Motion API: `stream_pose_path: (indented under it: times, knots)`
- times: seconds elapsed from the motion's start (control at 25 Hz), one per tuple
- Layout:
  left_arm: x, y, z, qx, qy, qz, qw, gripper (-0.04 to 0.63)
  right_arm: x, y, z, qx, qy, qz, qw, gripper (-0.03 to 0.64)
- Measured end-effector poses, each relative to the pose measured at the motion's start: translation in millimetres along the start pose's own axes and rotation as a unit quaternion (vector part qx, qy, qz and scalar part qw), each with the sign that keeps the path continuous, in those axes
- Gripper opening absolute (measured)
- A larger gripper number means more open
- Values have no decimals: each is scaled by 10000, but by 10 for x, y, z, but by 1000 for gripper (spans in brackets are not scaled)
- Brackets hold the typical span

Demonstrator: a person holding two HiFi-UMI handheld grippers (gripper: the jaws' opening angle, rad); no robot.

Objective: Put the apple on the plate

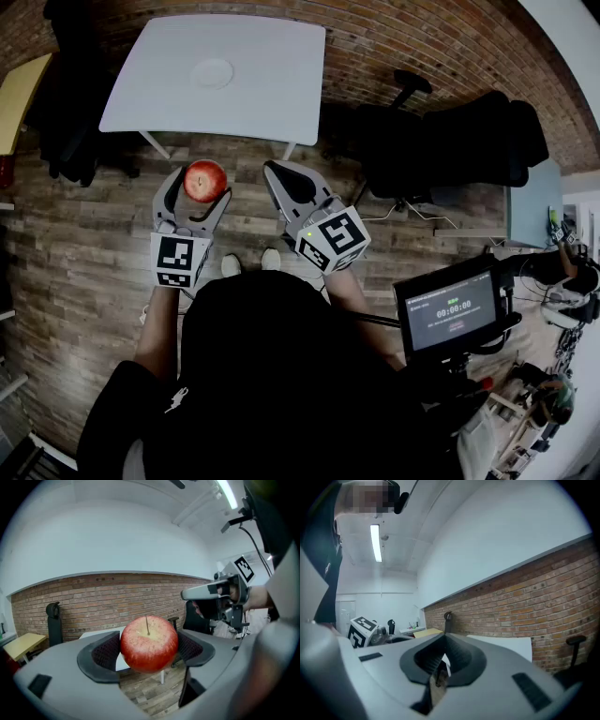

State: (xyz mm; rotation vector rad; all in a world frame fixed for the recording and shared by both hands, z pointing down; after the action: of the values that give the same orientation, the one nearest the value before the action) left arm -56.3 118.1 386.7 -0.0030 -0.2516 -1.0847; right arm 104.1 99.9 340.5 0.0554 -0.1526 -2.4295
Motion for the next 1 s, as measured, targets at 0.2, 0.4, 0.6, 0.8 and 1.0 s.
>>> stream_pose_path:
  times: [0.2, 0.4, 0.6, 0.8, 1.0]
  knots:
    - [20, 0, -3, -3, 4, 16, 10000, 387, -6, 14, 6, 20, -7, 16, 10000, 3]
    - [20, -6, -11, -1, -16, 39, 10000, 387, -4, 13, 14, 53, -33, 24, 10000, 3]
    - [19, -20, -4, -13, -32, 47, 10000, 387, 4, 6, 24, 129, -20, -3, 9999, 3]
    - [17, -10, -6, -22, -50, 61, 10000, 387, 15, 2, 7, 159, -3, -23, 9999, 3]
    - [10, -16, -22, -21, -24, 66, 10000, 387, 33, -1, -11, 189, 9, -22, 9998, 3]
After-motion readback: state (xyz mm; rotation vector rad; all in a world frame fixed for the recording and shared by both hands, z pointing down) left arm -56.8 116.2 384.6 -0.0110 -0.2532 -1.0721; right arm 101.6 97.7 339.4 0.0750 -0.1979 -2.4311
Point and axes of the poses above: the fingertips, and each gripper's own axes: x forward along the fingers, y to its right, z out of its underside, the point moved 5 cm from there along -x, backward along the fingers, and after that the axes turned 3 degrees about y, right-handed, at the moved point
